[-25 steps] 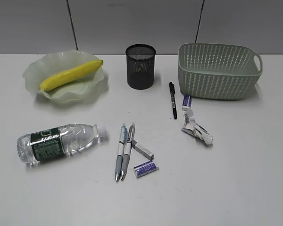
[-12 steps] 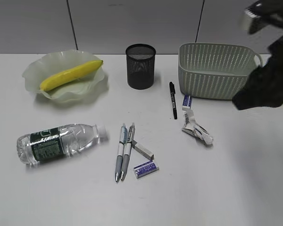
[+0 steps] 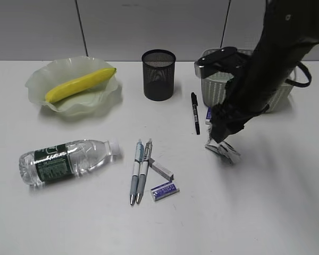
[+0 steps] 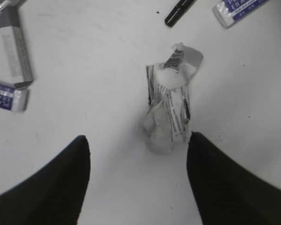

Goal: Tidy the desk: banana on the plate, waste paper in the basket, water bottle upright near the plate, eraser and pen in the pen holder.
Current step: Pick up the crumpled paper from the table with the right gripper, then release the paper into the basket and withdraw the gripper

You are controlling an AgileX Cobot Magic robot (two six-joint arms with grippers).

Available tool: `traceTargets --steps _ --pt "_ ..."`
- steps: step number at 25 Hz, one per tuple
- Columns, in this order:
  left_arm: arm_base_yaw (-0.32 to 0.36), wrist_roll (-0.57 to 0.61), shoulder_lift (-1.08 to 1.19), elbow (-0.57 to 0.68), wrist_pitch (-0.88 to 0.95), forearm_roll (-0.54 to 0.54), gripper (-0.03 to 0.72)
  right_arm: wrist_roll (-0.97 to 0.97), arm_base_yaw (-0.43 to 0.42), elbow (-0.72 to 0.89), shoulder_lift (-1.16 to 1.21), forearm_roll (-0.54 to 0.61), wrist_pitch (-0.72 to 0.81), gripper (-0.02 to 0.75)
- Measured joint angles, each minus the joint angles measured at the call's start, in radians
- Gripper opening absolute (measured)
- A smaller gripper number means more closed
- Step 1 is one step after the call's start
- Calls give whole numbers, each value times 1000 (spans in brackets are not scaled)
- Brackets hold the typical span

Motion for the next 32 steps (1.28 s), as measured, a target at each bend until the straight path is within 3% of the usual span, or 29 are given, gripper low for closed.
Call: traceTargets --steps 9,12,15,18,27,32 --pt "0 0 0 0 0 0 321 57 0 -98 221 -103 -1 515" --pt "0 0 0 0 0 0 321 57 0 -105 257 -107 -2 475" --pt "0 0 0 0 0 0 321 58 0 -106 284 -112 3 342" --pt "0 0 0 0 0 0 321 58 0 -118 283 -111 16 136" --pt "0 0 -1 0 0 0 320 -23 0 -132 112 18 66 132" --pt "0 0 -1 0 0 0 320 -7 -7 -140 -42 -3 -91 132"
